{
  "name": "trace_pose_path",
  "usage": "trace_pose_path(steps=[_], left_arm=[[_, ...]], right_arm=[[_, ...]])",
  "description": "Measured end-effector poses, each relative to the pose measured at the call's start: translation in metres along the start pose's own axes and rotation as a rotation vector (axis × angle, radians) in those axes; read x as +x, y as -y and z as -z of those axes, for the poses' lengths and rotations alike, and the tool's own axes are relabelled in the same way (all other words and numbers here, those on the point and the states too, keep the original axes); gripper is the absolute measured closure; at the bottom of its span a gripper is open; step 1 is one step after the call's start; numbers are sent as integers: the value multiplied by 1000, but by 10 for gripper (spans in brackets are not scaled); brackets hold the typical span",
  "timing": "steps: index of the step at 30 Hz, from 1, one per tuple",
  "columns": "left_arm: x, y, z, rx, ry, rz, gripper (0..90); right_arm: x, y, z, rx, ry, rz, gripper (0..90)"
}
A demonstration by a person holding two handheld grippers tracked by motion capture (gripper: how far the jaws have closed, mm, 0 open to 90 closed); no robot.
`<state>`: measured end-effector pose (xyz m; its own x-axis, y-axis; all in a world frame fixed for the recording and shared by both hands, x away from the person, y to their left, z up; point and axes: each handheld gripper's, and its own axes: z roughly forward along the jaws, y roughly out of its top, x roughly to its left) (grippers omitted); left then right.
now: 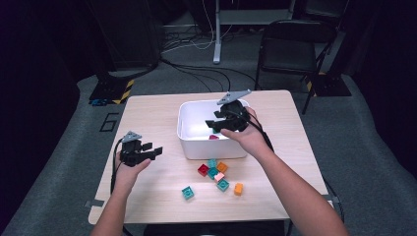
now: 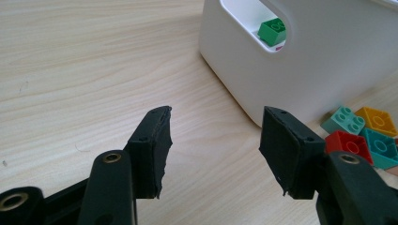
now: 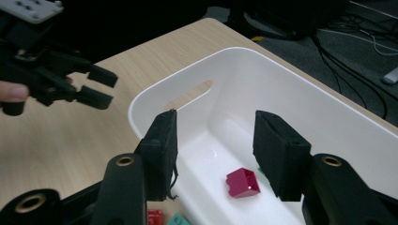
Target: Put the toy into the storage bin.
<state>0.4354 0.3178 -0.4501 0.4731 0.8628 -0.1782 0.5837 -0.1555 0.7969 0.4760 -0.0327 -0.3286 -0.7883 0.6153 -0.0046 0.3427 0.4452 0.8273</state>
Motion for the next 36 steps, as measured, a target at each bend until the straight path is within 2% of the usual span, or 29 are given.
trace_pose_path(steps=[5,8,10,11,12,14,19,23,30,36], left_arm=[[-1,0,-1,3,-1,0,428],[-2,0,-1,3,-3,-2,428],[-2,1,-2,-5,-4,-3,428],[-2,0,-1,5,-2,-4,428],[-1,1,-2,5,-1,-2,428],[-1,1,-2,6,-1,-2,428],[-1,1,-1,5,-3,-3,428],[-2,2,-3,9,-6,1,427],[-2,2,-4,13,-6,0,428],[-1,3,-4,17,-5,-4,428]], right_arm=[[16,17,17,-25,-9,-7,516],[19,25,19,-25,-2,2,516],[24,40,22,-25,0,10,516],[24,40,22,-25,0,10,516],[27,50,23,-23,9,1,516],[28,56,23,-20,12,4,516],[33,80,20,-2,23,-5,516],[36,99,15,10,19,-32,521],[40,119,7,18,34,-43,531],[47,136,-3,26,26,-53,542]])
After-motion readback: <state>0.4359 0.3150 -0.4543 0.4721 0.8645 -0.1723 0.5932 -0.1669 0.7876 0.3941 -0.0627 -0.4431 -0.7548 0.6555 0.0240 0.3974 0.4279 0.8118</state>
